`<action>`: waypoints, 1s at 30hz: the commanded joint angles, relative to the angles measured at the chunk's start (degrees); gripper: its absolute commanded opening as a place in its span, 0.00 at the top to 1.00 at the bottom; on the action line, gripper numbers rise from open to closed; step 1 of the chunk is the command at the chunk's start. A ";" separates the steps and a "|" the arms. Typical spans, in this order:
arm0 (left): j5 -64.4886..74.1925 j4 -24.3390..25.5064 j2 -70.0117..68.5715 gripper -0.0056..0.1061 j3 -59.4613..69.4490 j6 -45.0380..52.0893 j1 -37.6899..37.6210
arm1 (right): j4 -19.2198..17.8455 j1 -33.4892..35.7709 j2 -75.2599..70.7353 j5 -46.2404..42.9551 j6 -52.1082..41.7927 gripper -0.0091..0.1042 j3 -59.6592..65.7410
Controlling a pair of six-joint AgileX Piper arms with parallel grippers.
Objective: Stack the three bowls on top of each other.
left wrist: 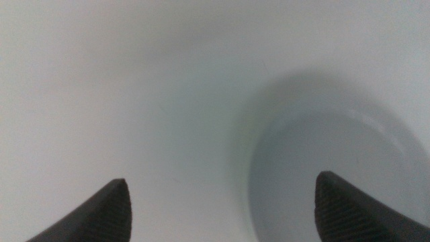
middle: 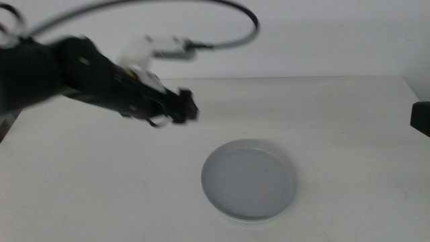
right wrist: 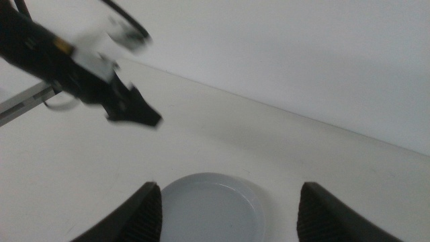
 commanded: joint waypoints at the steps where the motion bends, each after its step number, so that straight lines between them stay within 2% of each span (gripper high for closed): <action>1: -1.51 -0.16 -6.78 0.01 -1.37 0.00 2.14 | 0.45 -0.47 0.10 -4.27 -0.70 0.46 -1.29; 10: -3.44 6.26 -19.80 0.01 -1.37 0.22 7.09 | 0.45 -0.47 0.10 -4.27 -0.70 0.46 -1.29; 19: -7.06 8.47 -24.94 0.01 -1.37 0.44 7.09 | 0.45 -0.47 0.10 -4.27 -0.70 0.46 -1.29; 24: -5.04 13.88 -28.22 0.01 -1.37 -0.32 7.09 | 0.46 -0.47 0.24 -7.99 -0.43 0.46 -1.29; 26: -4.77 15.88 -29.56 0.01 -1.37 -1.67 7.09 | 0.55 -0.47 0.36 -9.78 3.04 0.46 -1.51; 30: -3.56 20.67 -31.75 0.01 -1.37 -8.03 7.09 | -5.00 -0.59 3.59 -10.57 12.29 0.46 -3.15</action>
